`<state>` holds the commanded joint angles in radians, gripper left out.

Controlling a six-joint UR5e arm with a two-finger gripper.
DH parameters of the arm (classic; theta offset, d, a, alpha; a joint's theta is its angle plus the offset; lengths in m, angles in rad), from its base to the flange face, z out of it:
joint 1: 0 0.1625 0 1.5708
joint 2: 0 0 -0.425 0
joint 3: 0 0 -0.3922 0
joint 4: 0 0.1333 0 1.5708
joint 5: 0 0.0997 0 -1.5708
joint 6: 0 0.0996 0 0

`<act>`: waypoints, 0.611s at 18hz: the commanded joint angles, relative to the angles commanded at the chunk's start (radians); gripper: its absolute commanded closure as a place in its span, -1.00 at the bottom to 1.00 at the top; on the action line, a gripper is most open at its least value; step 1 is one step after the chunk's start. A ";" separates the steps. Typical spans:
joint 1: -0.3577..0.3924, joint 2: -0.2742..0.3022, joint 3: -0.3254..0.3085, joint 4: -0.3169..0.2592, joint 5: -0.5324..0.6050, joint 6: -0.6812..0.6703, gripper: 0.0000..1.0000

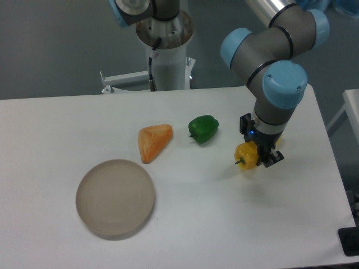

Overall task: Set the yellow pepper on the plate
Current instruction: 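Lift the grasped yellow pepper off the table with the gripper, then carry the yellow pepper over the beige plate and lower it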

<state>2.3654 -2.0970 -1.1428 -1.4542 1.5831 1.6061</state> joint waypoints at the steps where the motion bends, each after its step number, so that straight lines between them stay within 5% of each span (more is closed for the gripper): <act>1: 0.000 0.000 0.000 0.000 0.000 0.000 0.90; 6: -0.011 0.002 0.002 0.000 -0.020 -0.064 0.90; 11: -0.121 -0.009 -0.002 0.049 -0.041 -0.223 0.91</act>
<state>2.2445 -2.1062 -1.1443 -1.4052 1.5418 1.3828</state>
